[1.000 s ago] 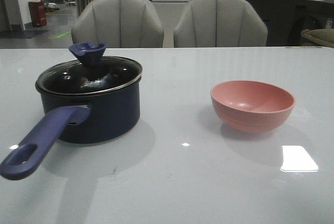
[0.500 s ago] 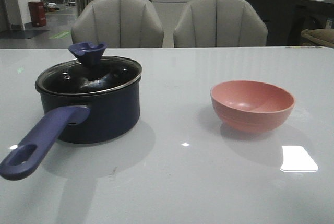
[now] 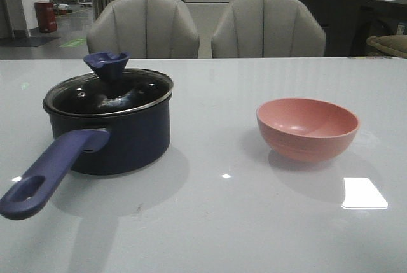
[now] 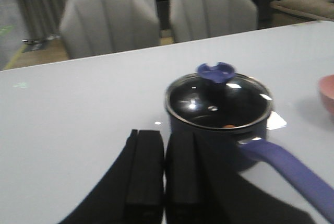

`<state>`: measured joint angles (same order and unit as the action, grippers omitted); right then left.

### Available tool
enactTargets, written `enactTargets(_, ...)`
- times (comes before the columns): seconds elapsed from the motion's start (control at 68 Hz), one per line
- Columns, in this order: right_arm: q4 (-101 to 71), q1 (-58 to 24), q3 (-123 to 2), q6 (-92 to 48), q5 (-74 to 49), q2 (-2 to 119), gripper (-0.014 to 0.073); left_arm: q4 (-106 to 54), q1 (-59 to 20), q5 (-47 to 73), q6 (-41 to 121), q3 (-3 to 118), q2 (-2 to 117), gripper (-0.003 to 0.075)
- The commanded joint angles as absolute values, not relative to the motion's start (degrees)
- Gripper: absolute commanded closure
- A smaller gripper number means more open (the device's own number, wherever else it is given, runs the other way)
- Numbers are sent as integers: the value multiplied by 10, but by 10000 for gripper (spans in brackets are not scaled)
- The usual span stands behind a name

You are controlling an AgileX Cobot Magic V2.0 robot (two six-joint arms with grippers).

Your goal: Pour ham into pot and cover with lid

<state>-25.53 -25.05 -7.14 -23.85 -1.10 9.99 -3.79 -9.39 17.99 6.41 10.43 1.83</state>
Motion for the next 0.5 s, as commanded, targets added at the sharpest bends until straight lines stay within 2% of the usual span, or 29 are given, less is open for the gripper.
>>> enactTargets(0.0,-258,-250,-87,-241,32,104,446,-45,-40,61,64,69,2,587)
enactTargets(0.147,-258,-250,-87,-241,31,104,446,-52,20,0,63,12,-13,587)
enactTargets(0.485,-258,-250,-87,-241,31,104,446,-49,6,-20,38,-15,-14,587)
